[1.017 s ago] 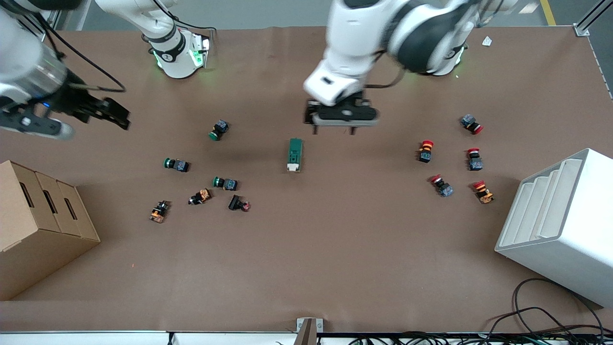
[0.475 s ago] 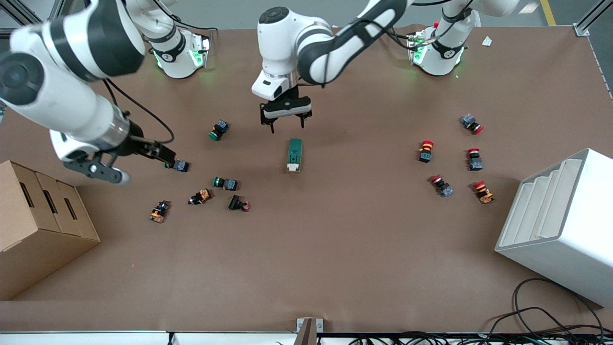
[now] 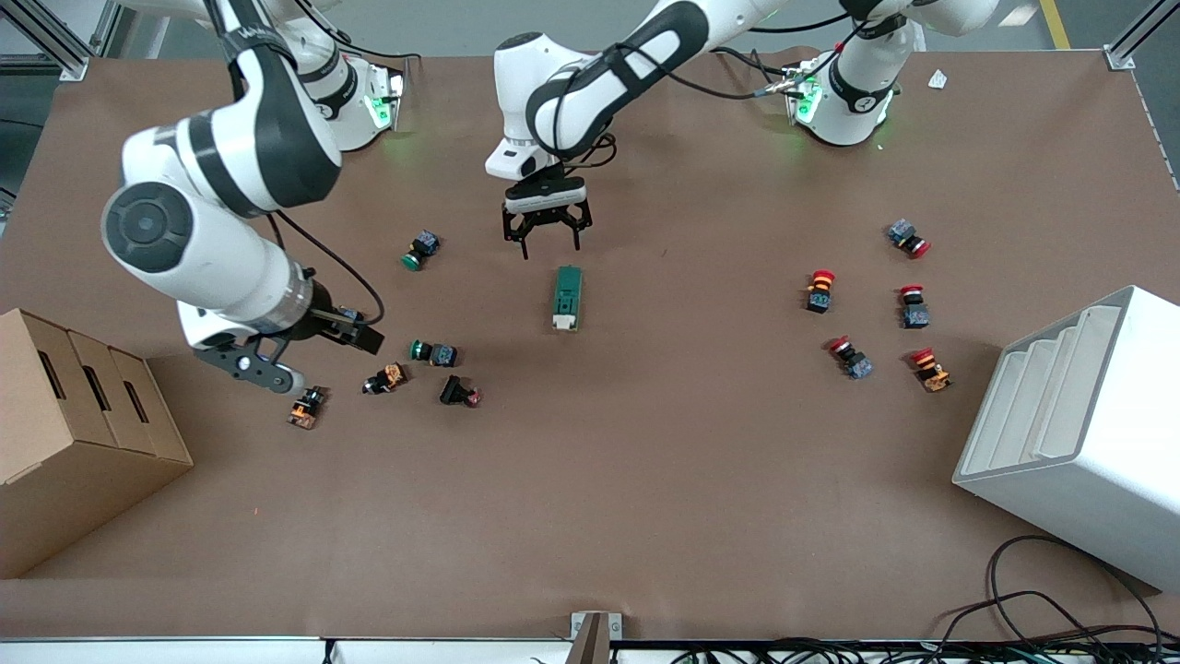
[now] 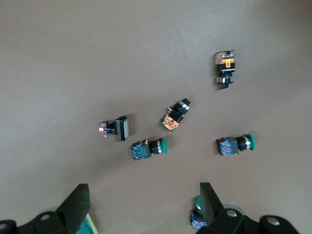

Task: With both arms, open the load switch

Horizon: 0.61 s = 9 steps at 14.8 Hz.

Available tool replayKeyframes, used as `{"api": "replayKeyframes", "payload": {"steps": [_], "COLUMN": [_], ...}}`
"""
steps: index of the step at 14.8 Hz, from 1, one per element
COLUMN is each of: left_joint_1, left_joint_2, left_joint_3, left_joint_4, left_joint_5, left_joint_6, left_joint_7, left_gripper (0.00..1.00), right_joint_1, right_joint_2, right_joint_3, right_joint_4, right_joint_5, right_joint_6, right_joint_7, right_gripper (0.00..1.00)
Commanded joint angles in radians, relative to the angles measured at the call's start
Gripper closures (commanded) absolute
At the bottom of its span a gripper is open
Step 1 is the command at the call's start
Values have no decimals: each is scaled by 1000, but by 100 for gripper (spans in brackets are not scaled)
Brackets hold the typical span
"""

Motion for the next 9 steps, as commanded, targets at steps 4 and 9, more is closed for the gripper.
{"api": "replayKeyframes", "payload": {"steps": [4, 9], "left_joint_1": [-4, -9], "left_joint_2": [44, 85], "left_joint_3": [10, 11], "left_joint_4": [-80, -148], "left_joint_5": [309, 496], "left_joint_6": [2, -66], "left_joint_7": [-193, -336], "left_gripper": [1, 1], "right_joint_1": [93, 167], "right_joint_2": [65, 130], "right_joint_3": [-8, -8], "right_joint_4": [-6, 0], "right_joint_5": [12, 12], "right_joint_6": [107, 163], "right_joint_7": [145, 460], "right_gripper": [0, 0]}}
